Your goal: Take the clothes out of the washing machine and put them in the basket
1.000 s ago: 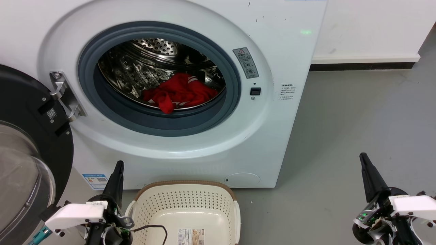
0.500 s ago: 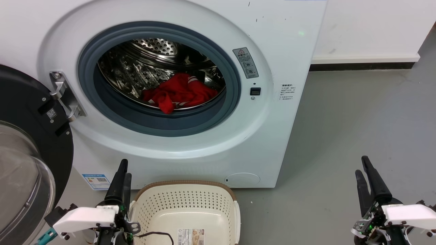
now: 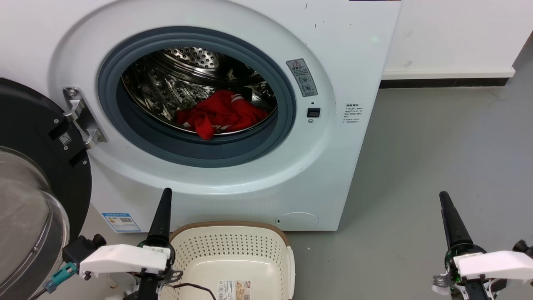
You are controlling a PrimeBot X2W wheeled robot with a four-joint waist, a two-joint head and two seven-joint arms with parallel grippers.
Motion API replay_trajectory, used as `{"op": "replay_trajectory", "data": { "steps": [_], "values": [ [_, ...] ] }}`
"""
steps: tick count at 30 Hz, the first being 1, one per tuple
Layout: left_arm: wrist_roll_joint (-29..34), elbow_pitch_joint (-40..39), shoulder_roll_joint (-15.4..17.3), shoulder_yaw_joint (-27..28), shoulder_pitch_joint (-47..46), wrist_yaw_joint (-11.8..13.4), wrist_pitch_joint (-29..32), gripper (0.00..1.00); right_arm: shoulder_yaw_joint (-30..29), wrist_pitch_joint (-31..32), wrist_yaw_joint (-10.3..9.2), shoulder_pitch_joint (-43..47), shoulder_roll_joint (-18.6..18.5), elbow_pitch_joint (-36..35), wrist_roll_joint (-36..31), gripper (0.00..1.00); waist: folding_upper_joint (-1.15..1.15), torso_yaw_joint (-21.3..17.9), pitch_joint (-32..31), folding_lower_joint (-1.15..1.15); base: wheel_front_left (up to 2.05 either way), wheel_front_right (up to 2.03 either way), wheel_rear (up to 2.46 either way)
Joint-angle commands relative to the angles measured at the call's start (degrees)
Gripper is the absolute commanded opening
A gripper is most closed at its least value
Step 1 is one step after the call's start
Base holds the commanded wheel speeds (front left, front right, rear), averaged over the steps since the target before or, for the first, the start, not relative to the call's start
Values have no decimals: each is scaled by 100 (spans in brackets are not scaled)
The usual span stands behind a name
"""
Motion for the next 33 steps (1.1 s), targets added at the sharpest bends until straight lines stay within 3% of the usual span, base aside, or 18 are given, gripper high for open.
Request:
{"op": "replay_trajectory", "data": {
  "steps": [1, 9, 33],
  "values": [
    [234, -134, 12, -55, -119, 23, -60, 100, 18, -68, 0, -2, -18, -139, -247, 100, 0, 7, -2, 0, 0, 0, 0],
    [1391, -157, 12, -335, -132, 148, -275, 100, 80, -284, 0, 123, -20, -332, -1750, 100, 0, 51, -21, 0, 0, 0, 0],
    [3732, -132, 15, -798, -270, 464, -712, 100, 155, -712, 0, 275, -24, -439, -3975, 100, 0, 105, -28, 0, 0, 0, 0]
  ]
}}
